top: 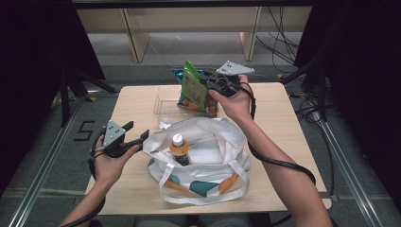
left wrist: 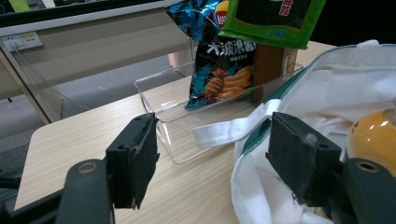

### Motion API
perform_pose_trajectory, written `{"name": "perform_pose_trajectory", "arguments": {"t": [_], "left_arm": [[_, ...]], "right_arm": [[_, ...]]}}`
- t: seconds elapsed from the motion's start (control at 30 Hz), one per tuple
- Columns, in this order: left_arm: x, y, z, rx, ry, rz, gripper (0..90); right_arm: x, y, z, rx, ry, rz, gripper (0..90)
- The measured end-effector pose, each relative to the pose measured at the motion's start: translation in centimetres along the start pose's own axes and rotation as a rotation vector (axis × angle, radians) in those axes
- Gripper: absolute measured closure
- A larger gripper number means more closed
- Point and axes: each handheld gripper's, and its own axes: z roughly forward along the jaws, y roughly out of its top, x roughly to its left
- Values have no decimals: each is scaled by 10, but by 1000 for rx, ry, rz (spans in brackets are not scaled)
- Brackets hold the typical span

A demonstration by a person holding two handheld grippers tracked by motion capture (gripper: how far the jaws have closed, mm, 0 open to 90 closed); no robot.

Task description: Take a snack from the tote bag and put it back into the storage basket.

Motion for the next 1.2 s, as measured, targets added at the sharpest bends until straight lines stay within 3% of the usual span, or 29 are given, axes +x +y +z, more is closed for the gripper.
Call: {"name": "perform_pose_trajectory", "arguments": {"t": [0.13,0.2,0.37,0.43,0.47,0.67,0.7,0.9,1.2], "left_arm": [[0,0,0,0,0,2,323],[0,0,0,1,0,1,322],[0,0,0,1,0,2,322],[0,0,0,0,-1,2,322],[0,0,0,1,-1,1,322],[1,-1,0,3,-1,2,322],[1,-1,0,3,-1,2,322],[0,-1,0,5,-2,5,323],[0,-1,1,7,-4,2,323]], "right_arm": [[-2,-2,4,6,-4,-7,900],[-1,-2,5,10,-4,14,900],[-2,-3,10,3,-8,-21,900],[0,-4,13,7,-11,-12,900],[-1,-4,15,2,-8,-33,900],[-1,-7,21,13,-17,-10,900],[-3,-7,23,8,-13,-30,900],[-4,-11,26,6,-34,-17,900],[-4,-20,35,26,-41,-36,900]]}}
